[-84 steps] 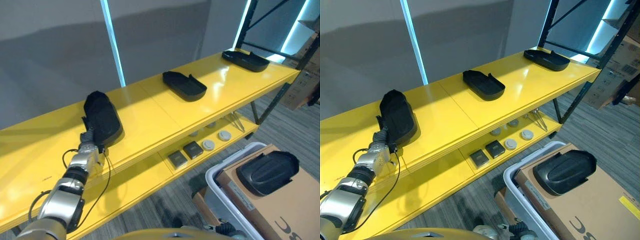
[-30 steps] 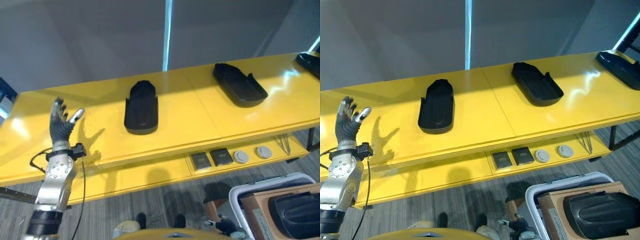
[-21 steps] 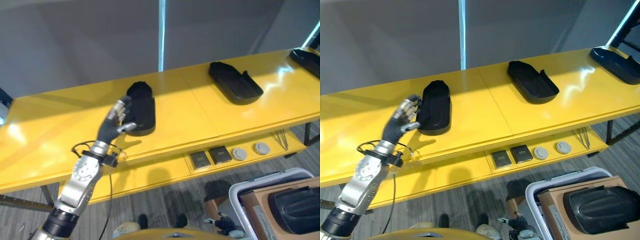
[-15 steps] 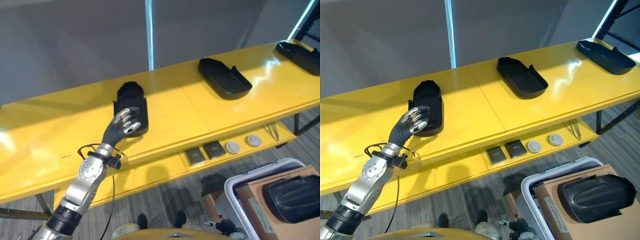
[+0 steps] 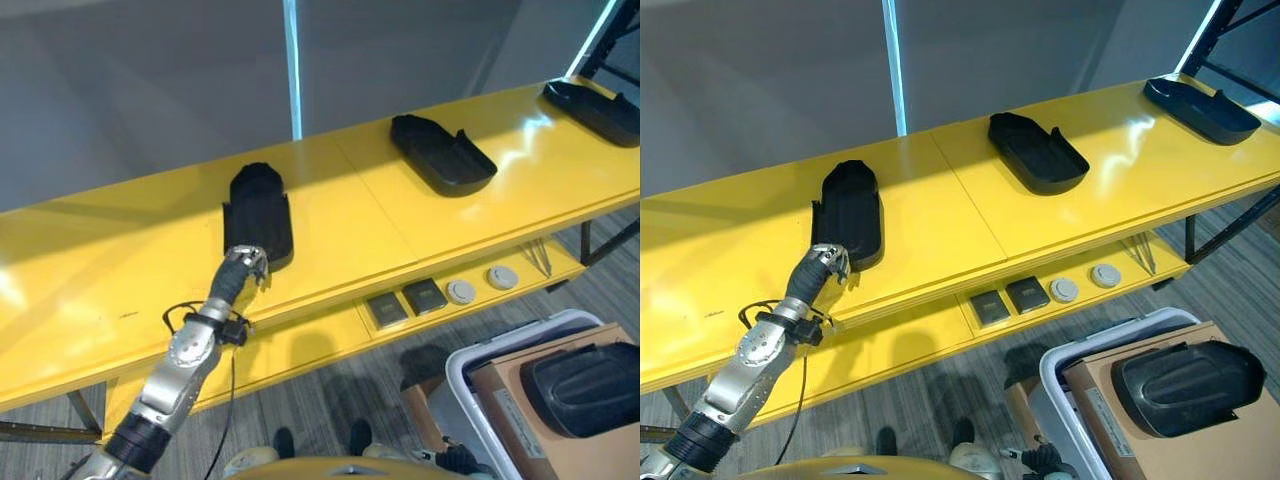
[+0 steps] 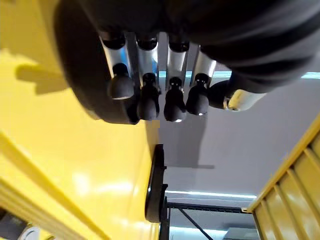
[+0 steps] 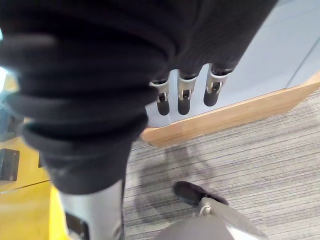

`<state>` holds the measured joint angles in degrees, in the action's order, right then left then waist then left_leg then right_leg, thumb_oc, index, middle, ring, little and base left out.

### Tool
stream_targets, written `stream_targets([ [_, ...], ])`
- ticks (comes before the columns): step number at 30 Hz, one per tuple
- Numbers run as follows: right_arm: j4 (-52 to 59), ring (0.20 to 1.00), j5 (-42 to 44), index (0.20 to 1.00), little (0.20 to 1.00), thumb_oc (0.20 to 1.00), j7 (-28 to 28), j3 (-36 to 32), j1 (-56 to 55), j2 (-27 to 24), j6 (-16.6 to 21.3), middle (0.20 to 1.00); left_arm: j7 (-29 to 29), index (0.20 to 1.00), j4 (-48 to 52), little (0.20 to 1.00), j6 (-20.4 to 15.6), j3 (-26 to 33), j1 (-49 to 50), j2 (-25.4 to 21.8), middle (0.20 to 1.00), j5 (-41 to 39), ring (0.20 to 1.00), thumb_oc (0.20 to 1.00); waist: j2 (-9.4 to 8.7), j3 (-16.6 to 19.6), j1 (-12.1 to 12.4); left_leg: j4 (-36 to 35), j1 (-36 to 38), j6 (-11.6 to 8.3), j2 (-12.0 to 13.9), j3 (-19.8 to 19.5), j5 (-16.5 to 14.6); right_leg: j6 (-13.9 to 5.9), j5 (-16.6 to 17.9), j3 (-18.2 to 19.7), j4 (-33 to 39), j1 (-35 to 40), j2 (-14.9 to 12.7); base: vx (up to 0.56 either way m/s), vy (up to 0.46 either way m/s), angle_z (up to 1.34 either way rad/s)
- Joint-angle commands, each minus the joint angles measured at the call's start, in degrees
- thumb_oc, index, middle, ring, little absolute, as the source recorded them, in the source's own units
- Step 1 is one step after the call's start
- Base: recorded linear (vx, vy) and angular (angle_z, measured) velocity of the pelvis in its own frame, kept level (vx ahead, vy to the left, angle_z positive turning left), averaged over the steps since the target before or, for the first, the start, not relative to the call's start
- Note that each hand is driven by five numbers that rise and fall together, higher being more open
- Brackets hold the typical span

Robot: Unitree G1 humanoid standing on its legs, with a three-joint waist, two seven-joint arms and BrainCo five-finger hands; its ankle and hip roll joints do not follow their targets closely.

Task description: Move parts from the plastic box to the shelf.

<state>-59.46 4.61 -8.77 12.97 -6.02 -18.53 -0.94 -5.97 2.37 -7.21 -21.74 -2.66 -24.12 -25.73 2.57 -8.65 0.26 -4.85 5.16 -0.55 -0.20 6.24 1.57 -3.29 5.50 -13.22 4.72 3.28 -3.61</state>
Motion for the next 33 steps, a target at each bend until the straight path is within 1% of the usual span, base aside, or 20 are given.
stream_targets([
  [1, -0.66, 1.000, 0.09, 1.000, 1.000, 1.000, -0.39, 1.94, 2.22, -0.59, 0.41, 1.000, -2.52, 0.200, -1.18, 0.200, -1.90, -0.52, -2.82, 0.63, 0.200, 0.30, 0.200, 0.200, -2.09, -0.69, 0.36, 0.21, -2.06, -1.85, 3.66, 0.31, 0.59, -5.39, -1.81, 1.35, -2.28, 0.88, -4.55, 0.00, 0.000, 0.00],
  [2, -0.49, 1.000, 0.06, 1.000, 1.000, 1.000, -0.38, 2.01, 2.18, -0.65, 0.27, 1.000, -2.92, 0.200, -1.95, 0.200, -1.96, -0.64, -2.72, 0.81, 0.200, 0.46, 0.200, 0.200, -2.12, -0.70, 0.32, 0.23, -2.07, -1.83, 3.65, 0.33, 0.56, -5.39, -1.83, 1.42, -2.25, 0.88, -4.55, 0.00, 0.000, 0.00],
  [5, -0.43, 1.000, -0.08, 1.000, 1.000, 1.000, -0.19, 2.38, 2.30, -0.70, -0.03, 1.000, -3.93, 0.200, -6.64, 0.200, -3.59, -1.29, -3.21, 1.58, 0.200, 1.40, 0.200, 0.200, -2.31, -0.68, 0.10, 0.23, -1.94, -1.79, 3.73, 0.57, 0.53, -5.40, -1.81, 1.62, -2.28, 0.85, -4.54, 0.00, 0.000, 0.00],
  [7, -0.50, 1.000, -0.23, 1.000, 1.000, 1.000, -0.02, 2.89, 2.35, -0.67, -0.12, 1.000, -3.70, 0.200, -9.56, 0.200, -3.70, -1.86, -4.24, 2.07, 0.200, 2.22, 0.200, 0.200, -2.44, -0.61, -0.16, 0.23, -1.81, -1.72, 3.85, 0.78, 0.51, -5.37, -1.84, 1.86, -2.40, 0.75, -4.46, 0.00, 0.000, 0.00],
  [9, -0.14, 1.000, -0.55, 1.000, 1.000, 1.000, 0.19, 3.45, 2.37, -0.63, -0.37, 1.000, -5.78, 0.200, -11.78, 0.200, -4.27, -2.55, -5.83, 2.98, 0.200, 4.29, 0.200, 0.200, -2.58, -0.63, -0.65, 0.22, -1.58, -1.78, 4.03, 1.13, 0.53, -5.39, -1.78, 2.24, -2.32, 0.83, -4.41, 0.03, -0.016, -0.04],
  [10, 0.23, 1.000, -0.75, 1.000, 1.000, 1.000, 0.20, 3.78, 2.25, -0.58, -0.52, 1.000, -7.18, 0.200, -12.99, 0.200, -4.33, -2.54, -6.64, 3.41, 0.200, 4.31, 0.200, 0.200, -2.66, -0.60, -0.99, 0.17, -1.44, -1.78, 4.07, 1.32, 0.52, -5.41, -1.76, 2.57, -2.26, 0.84, -4.30, 0.03, -0.014, -0.08],
  [12, 0.75, 1.000, -1.15, 1.000, 1.000, 1.000, 0.37, 4.01, 2.01, -0.56, -0.93, 1.000, -7.84, 0.200, -14.22, 0.200, -4.71, -1.88, -7.87, 3.76, 0.200, 3.67, 0.200, 0.200, -2.73, -0.58, -1.43, 0.20, -1.30, -1.85, 4.27, 1.64, 0.54, -5.41, -1.79, 2.88, -2.29, 0.80, -4.23, 0.03, -0.010, -0.13],
  [13, 1.42, 1.000, -1.19, 1.000, 1.000, 1.000, 0.46, 4.08, 1.79, -0.79, -1.37, 1.000, -7.85, 0.200, -13.84, 0.200, -4.45, -1.53, -8.40, 3.70, 0.200, 3.42, 0.200, 0.200, -2.69, -0.67, -1.65, 0.25, -1.29, -1.85, 4.36, 1.76, 0.57, -5.38, -1.80, 3.04, -2.32, 0.72, -4.20, 0.01, -0.004, -0.14],
  [16, 1.34, 1.000, -1.57, 1.000, 1.000, 1.000, 0.56, 4.07, 1.61, -0.82, -1.19, 1.000, -8.42, 0.200, -13.52, 0.200, -3.67, -1.58, -9.02, 3.82, 0.200, 3.59, 0.200, 0.200, -2.66, -0.83, -1.88, 0.37, -1.31, -1.90, 4.48, 1.90, 0.59, -5.34, -1.82, 3.20, -2.40, 0.66, -4.18, 0.00, 0.000, -0.06],
  [20, 0.75, 1.000, -1.63, 1.000, 1.000, 1.000, 0.56, 4.62, 1.96, -0.64, -0.73, 1.000, -9.40, 0.200, -15.59, 0.200, -2.74, -2.14, -10.40, 4.96, 0.200, 3.65, 0.200, 0.200, -2.67, -0.72, -2.23, 0.34, -1.16, -1.94, 4.57, 2.11, 0.57, -5.29, -1.90, 3.45, -2.37, 0.71, -4.07, 0.00, 0.000, 0.00],
  [27, 1.35, 1.000, -2.64, 1.000, 1.000, 1.000, 1.49, 5.13, 2.05, -1.01, -1.11, 1.000, -12.17, 0.200, -22.02, 0.200, -1.99, -1.72, -12.57, 6.57, 0.200, 3.74, 0.200, 0.200, -2.81, -0.36, -3.36, 0.43, -0.75, -1.92, 4.87, 2.79, 0.46, -5.18, -2.19, 4.29, -2.42, 0.71, -3.81, 0.01, 0.000, -0.02],
  [33, 1.28, 1.000, -2.92, 1.000, 1.000, 1.000, 1.66, 5.76, 2.22, -1.01, -1.25, 1.000, -13.40, 0.200, -27.55, 0.200, -2.61, -0.96, -14.27, 7.64, 0.200, 3.95, 0.200, 0.200, -2.82, -0.07, -3.94, 0.40, -0.39, -1.92, 5.09, 3.18, 0.42, -5.14, -2.38, 4.69, -2.46, 0.87, -3.69, 0.02, -0.001, -0.09],
])
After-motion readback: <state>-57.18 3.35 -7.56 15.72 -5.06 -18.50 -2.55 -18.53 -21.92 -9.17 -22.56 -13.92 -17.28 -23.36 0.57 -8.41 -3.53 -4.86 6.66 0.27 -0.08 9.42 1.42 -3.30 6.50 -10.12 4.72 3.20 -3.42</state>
